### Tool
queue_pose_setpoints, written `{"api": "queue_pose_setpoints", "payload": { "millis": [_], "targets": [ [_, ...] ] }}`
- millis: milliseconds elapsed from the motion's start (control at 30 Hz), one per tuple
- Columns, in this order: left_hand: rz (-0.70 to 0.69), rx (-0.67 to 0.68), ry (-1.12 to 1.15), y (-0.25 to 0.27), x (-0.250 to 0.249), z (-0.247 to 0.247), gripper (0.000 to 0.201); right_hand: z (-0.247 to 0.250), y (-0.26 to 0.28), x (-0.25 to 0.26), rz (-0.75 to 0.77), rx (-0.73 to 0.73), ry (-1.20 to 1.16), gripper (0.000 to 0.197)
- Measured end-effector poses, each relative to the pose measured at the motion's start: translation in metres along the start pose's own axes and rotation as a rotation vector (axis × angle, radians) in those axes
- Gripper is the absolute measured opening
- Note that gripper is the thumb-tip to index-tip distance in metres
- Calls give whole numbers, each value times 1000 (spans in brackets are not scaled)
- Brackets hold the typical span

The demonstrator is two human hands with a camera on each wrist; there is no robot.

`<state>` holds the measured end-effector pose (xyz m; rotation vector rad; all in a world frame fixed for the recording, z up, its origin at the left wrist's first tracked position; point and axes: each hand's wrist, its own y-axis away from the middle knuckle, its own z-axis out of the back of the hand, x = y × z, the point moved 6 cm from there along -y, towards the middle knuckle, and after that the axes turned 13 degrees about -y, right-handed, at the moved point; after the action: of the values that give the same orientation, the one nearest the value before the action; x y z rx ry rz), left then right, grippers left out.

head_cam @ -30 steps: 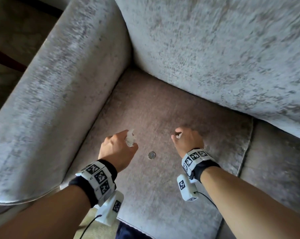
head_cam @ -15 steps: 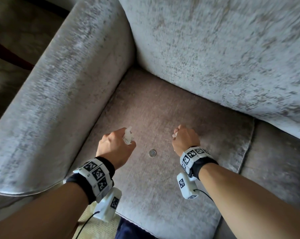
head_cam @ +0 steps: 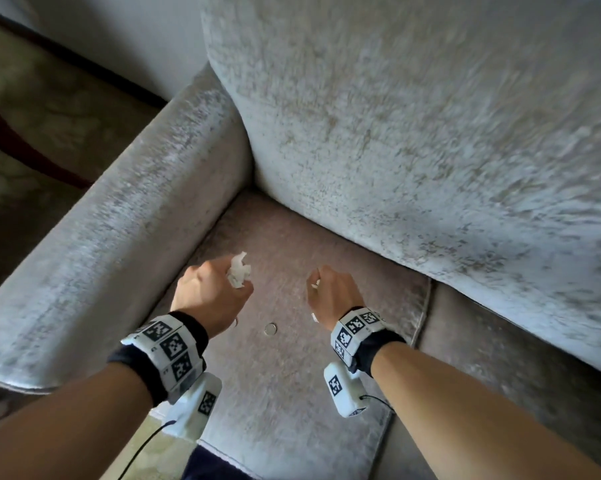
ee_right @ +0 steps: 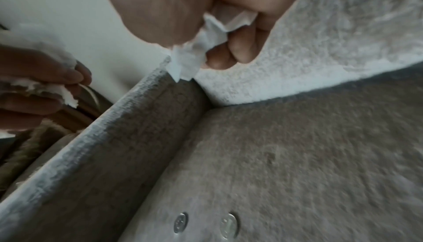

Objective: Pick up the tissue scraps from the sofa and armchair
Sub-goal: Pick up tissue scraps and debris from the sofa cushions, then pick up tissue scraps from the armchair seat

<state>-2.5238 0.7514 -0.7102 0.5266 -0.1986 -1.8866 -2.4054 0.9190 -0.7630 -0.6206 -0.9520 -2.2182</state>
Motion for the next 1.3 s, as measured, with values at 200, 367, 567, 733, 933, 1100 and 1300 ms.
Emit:
{"api": "queue_pose_setpoints", "payload": {
  "millis": [200, 367, 567, 733, 933, 1100, 1300],
  "targets": [
    [45, -61, 33, 15, 52, 47, 12, -7, 8, 89, 240, -66, -50, 38],
    [94, -147, 65, 31, 133, 110, 10, -46, 29, 192, 507, -150, 74, 33],
    [203, -228, 85, 57, 246, 205, 10, -112, 61, 338, 546, 71, 146, 26],
    [286, -290, 138, 88, 338, 274, 11, -166, 105, 460, 687, 70, 114, 45],
    [421, -358, 182, 132, 457, 347, 14, -244, 163, 589, 756, 205, 206, 36],
    [583, -446, 183, 195, 557, 408, 17, -309, 236, 711, 921, 344, 299, 40],
    [814, -555, 155, 279, 654, 460, 3, -381, 332, 816, 1188, 485, 222, 36]
  ]
}}
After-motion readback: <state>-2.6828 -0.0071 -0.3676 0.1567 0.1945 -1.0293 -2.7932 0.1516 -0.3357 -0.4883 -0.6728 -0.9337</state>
